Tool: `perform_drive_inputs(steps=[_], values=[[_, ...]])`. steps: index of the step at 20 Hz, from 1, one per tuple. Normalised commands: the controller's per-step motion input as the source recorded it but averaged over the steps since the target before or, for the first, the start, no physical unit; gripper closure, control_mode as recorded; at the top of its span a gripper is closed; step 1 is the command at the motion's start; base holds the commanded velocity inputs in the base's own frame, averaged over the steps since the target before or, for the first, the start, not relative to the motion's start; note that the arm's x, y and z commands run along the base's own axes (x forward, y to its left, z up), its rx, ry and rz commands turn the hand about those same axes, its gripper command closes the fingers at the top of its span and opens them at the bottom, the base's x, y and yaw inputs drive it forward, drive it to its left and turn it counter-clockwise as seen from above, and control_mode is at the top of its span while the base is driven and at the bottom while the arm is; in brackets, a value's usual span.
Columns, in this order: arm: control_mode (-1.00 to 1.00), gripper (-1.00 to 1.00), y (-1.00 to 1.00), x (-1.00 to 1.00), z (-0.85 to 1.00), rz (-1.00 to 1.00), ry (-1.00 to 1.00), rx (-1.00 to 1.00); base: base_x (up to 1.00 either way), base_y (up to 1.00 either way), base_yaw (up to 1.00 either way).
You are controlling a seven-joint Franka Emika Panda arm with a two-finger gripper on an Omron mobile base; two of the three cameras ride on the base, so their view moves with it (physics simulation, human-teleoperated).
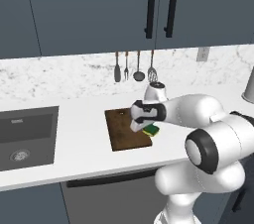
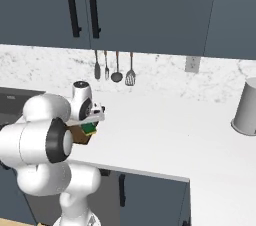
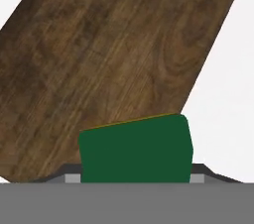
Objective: Pick up the sponge from the counter and clean the cutting board by briefly scrubbing or pressing down on the cutting board. Once finished, release the sponge.
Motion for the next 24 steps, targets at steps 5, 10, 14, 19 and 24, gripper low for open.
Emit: perform_drive_inputs(steps=[5, 10, 14, 19, 24], values=[[-1.00, 1.00, 0.54, 0.04, -0.07, 0.11, 0.00, -0.13, 0.00, 0.00, 0.00], [-1.00, 1.00, 0.34, -0.11, -0.13, 0.04, -0.05, -0.07, 0.00, 0.00, 0.00], [-1.00, 1.00, 0.42, 0.13, -0.35, 0.00, -0.03, -0.03, 0.00, 0.00, 0.00], [-1.00, 1.00, 0.09, 0.05, -0.43, 0.00, -0.02, 0.02, 0.00, 0.00, 0.00], [-1.00, 1.00, 0.00, 0.14, -0.25, 0.00, 0.00, 0.07, 0.00, 0.00, 0.00]])
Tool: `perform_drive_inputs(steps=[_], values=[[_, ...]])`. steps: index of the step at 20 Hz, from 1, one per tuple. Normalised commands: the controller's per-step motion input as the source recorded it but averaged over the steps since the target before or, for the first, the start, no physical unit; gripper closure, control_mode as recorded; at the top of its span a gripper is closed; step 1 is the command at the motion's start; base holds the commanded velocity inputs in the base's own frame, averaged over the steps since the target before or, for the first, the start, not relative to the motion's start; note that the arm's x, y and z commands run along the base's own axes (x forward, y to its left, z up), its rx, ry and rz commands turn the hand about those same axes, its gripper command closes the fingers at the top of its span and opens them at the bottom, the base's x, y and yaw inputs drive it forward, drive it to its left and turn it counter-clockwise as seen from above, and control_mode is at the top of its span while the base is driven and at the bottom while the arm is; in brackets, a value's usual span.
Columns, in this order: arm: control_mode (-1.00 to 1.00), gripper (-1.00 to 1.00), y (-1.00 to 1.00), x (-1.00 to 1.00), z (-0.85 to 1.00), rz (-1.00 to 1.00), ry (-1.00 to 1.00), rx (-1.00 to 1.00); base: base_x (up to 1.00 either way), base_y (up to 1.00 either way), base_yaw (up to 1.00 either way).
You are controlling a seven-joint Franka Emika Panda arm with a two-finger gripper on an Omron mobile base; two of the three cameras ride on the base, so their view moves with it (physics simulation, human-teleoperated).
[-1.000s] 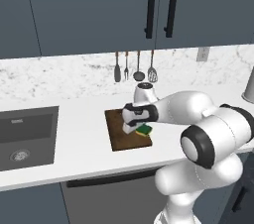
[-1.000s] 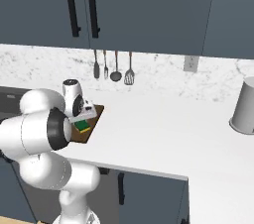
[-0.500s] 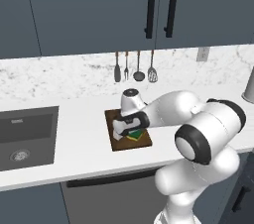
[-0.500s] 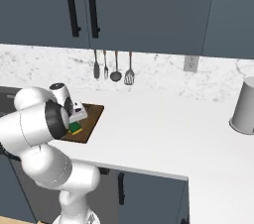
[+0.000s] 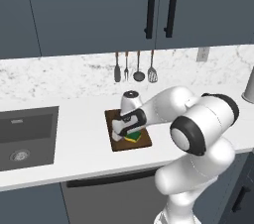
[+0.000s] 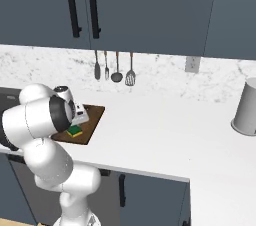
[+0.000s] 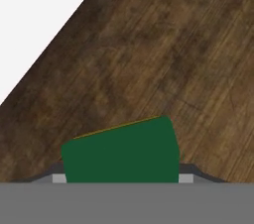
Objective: Pick up the sponge from the counter and clean the cutting board by briefly scrubbing or pressing down on the cutting board. Once finished, release the sponge.
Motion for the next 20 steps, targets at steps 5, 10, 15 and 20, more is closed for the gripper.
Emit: perform_drive_inputs(steps=[5, 10, 15, 20], values=[[-1.00, 1.00, 0.00, 0.37, -0.08, -0.02, 0.00, 0.01, 0.00, 0.00, 0.00], [-1.00, 1.00, 0.00, 0.67, 0.00, -0.03, -0.03, 0.00, 0.00, 0.00, 0.00], [-1.00, 1.00, 0.00, 0.75, -0.01, 0.00, -0.08, -0.01, 0.00, 0.00, 0.00], [-1.00, 1.00, 0.19, 0.25, -0.09, 0.00, -0.06, -0.05, 0.00, 0.00, 0.00]])
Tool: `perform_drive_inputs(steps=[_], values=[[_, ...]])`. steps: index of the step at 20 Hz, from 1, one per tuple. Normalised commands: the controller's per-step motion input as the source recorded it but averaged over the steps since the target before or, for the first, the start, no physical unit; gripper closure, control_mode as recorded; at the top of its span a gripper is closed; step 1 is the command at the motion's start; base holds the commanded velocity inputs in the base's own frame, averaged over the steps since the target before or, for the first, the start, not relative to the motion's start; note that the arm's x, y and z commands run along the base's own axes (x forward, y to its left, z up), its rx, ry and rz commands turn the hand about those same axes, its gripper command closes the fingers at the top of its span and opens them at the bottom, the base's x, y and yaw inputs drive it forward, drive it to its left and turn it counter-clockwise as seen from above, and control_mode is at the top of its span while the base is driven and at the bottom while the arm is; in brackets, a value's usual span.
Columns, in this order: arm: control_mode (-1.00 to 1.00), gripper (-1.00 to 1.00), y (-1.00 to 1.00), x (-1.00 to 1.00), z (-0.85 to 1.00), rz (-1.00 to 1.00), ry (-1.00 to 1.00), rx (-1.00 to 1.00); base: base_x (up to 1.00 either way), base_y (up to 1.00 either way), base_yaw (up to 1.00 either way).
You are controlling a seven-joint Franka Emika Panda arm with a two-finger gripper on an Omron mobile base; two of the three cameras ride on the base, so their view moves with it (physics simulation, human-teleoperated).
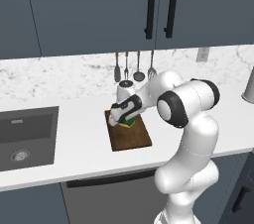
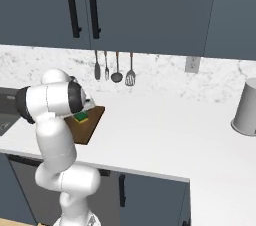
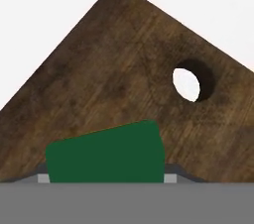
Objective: Pick up the sponge from the counter and clean the cutting board by briefly scrubbing or pressing down on the cutting board. Once finished, release the sponge.
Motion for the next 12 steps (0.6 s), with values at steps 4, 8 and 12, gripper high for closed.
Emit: perform_drive_inputs(steps=[4, 8, 12], values=[[-1.00, 1.00, 0.29, -0.56, -0.15, 0.00, -0.05, -0.06, 0.00, 0.00, 0.00], [-1.00, 1.00, 0.28, -1.00, -0.06, 0.00, -0.03, 0.00, 0.00, 0.00, 0.00], [-1.00, 1.00, 0.17, -0.99, 0.00, 0.00, 0.00, 0.00, 0.00, 0.00, 0.00]])
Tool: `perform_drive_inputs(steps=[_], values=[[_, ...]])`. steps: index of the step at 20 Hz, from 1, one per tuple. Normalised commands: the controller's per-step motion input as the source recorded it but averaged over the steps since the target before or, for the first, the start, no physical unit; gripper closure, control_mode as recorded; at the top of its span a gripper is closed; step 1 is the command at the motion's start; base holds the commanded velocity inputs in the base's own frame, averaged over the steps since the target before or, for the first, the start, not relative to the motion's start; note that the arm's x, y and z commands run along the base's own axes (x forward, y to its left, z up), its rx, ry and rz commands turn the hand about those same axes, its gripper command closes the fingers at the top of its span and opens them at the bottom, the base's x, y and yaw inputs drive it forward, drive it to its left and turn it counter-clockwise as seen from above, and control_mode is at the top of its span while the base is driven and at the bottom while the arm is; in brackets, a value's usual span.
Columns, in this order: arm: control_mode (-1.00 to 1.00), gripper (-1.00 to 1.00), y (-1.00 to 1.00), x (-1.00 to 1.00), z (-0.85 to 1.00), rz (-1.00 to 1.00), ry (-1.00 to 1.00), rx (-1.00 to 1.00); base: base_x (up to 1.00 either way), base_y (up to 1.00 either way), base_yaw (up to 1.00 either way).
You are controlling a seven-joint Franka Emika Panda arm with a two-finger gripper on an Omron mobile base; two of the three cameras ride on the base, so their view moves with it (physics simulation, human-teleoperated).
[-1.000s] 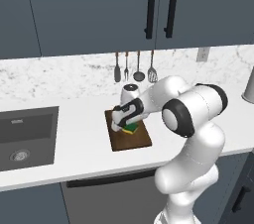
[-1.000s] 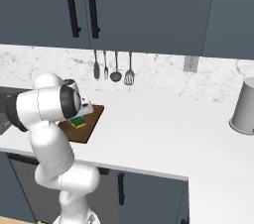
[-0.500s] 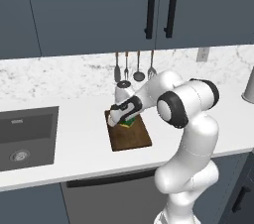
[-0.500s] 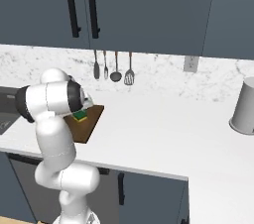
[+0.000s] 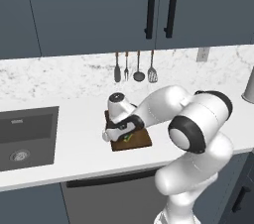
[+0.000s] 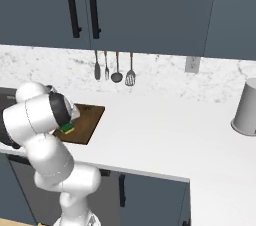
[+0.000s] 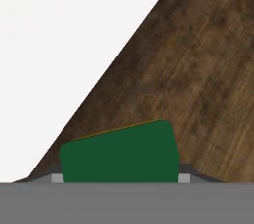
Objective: Pick up the sponge from the counter and clean the cutting board by briefly scrubbing or pressing down on the cutting board. Once finished, release the sponge.
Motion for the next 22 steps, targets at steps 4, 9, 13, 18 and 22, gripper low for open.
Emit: perform_drive_inputs(steps=[4, 9, 13, 18, 22], values=[[-1.00, 1.00, 0.00, -0.34, 0.00, 0.00, 0.01, 0.00, 0.00, 0.00, 0.00], [-1.00, 1.00, -0.08, 0.30, 0.00, 0.00, 0.00, 0.00, 0.00, 0.00, 0.00], [-1.00, 1.00, -0.19, 0.76, 0.00, 0.00, 0.00, 0.00, 0.00, 0.00, 0.00], [-1.00, 1.00, -0.17, 0.69, 0.00, 0.00, 0.00, 0.00, 0.00, 0.00, 0.00], [-1.00, 1.00, -0.17, 0.58, 0.00, 0.00, -0.03, 0.00, 0.00, 0.00, 0.00]])
